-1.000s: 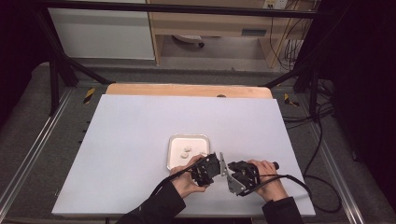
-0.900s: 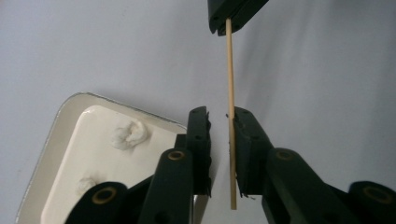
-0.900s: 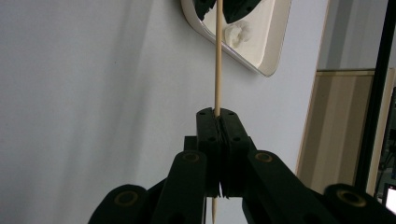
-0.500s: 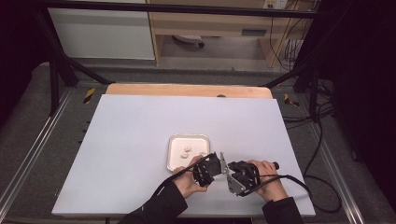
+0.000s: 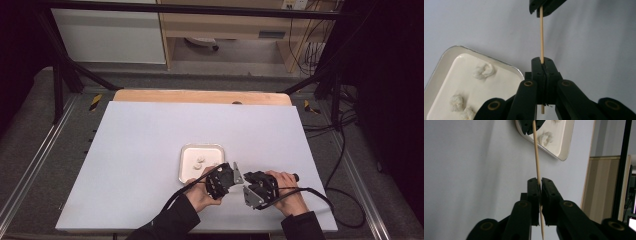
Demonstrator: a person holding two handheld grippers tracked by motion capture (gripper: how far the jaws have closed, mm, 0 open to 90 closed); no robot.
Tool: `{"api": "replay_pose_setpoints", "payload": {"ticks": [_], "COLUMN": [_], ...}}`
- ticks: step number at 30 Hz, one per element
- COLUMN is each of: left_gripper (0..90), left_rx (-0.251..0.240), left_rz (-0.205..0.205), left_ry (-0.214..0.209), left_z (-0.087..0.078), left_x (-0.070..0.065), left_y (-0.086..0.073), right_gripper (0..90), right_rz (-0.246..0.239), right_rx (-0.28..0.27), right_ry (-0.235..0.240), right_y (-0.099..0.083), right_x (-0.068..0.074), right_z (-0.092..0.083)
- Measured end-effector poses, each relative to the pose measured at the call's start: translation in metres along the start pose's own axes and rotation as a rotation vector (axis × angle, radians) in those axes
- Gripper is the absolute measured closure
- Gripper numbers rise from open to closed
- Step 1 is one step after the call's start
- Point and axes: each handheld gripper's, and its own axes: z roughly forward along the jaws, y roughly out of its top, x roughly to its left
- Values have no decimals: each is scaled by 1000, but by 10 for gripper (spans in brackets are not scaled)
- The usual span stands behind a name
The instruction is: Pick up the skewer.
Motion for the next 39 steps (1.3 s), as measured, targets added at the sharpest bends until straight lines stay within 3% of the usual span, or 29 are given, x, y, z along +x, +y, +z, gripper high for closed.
{"api": "replay_pose_setpoints", "payload": {"ticks": [3, 8, 15, 16, 17, 18, 22, 23, 24, 26, 28, 29, 39], "left_gripper": [888, 888, 888, 888, 888, 888, 888, 888, 888, 888, 887, 888, 888], "left_rx": [-7, -16, -50, -57, -65, -73, -117, -134, -149, -171, -193, -207, -306], "left_rz": [-12, -45, -129, -143, -158, -175, -248, -271, -289, -315, -342, -356, -456], "left_ry": [5, 13, 4, 2, 0, -3, -26, -33, -37, -37, -37, -36, -22], "left_z": [-3, -10, -23, -24, -26, -28, -35, -37, -39, -44, -48, -50, -71], "left_x": [3, 11, 28, 30, 32, 34, 43, 45, 47, 49, 52, 53, 58], "left_y": [-2, -12, -38, -42, -47, -51, -70, -74, -79, -88, -97, -101, -143], "right_gripper": [683, 506, 301, 253, 231, 231, 142, 113, 113, 87, 69, 46, 17], "right_rz": [45, 211, 583, 676, 714, 714, 851, 909, 909, 978, 1001, 1046, 1179], "right_rx": [-6, -38, -81, -80, -84, -84, -64, -56, -56, -85, -92, -97, -147], "right_ry": [-1, -14, -10, -3, 2, 2, 65, 96, 96, 125, 137, 158, 187], "right_y": [-2, -10, -28, -31, -33, -33, -39, -41, -41, -44, -45, -46, -44], "right_x": [-2, -5, -7, -7, -6, -6, -4, -3, -3, -1, 0, -1, -5], "right_z": [-2, -8, -14, -14, -13, -13, -9, -6, -6, -3, -2, -1, 2]}}
